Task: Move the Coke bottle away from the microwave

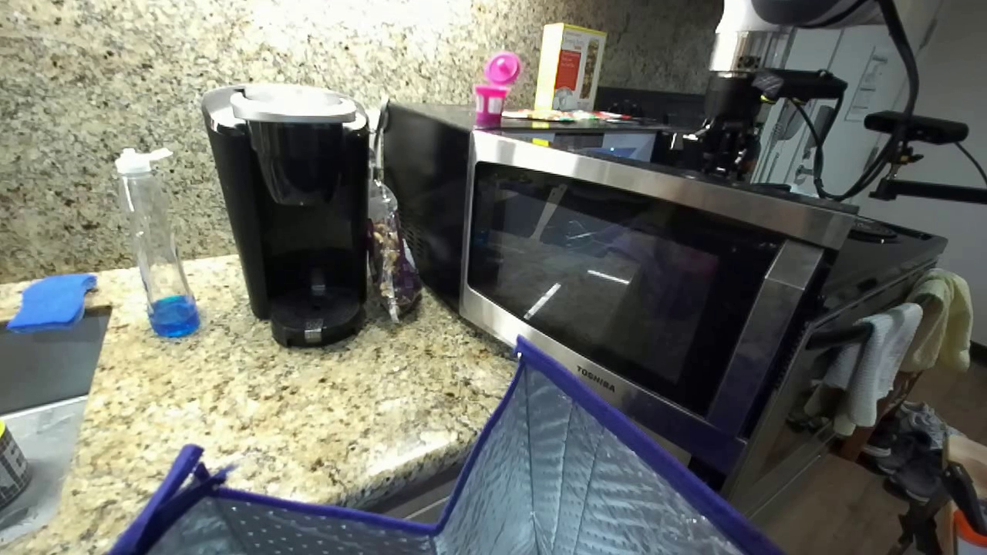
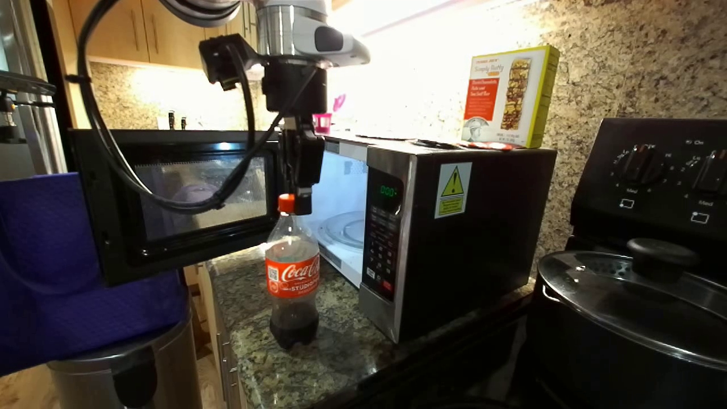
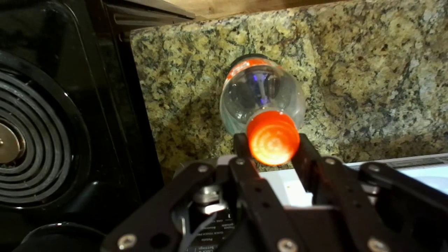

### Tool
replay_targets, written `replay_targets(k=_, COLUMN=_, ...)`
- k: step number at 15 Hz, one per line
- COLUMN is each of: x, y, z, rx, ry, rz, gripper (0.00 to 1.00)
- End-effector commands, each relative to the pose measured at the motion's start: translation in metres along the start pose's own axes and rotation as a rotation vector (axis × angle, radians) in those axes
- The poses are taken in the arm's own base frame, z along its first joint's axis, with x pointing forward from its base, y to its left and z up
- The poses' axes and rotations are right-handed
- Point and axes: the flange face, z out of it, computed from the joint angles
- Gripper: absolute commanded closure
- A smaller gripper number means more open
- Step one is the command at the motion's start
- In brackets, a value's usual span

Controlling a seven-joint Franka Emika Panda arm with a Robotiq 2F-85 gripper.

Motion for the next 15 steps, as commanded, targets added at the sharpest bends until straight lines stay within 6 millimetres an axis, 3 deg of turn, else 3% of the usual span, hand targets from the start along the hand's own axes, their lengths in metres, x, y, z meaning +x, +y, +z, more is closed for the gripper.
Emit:
replay_targets(k=1, x=-0.003, y=0.004, z=-0.006, rx=0.011, ry=-0.015, rz=0.000, gripper=0.90)
replay_targets(k=8, x=-0.015, y=0.017, z=-0.054, rx=-0.029, ry=0.076, rz=0.027, gripper=0.90)
replay_targets(k=13, x=-0.025, y=0.037, z=-0.088, rx=-0.066, ry=0.114, rz=0.046, gripper=0.90)
replay_targets(k=15, x=-0.033, y=0.024, z=-0.096, rx=-0.021, ry=0.191, rz=-0.058, gripper=0.90)
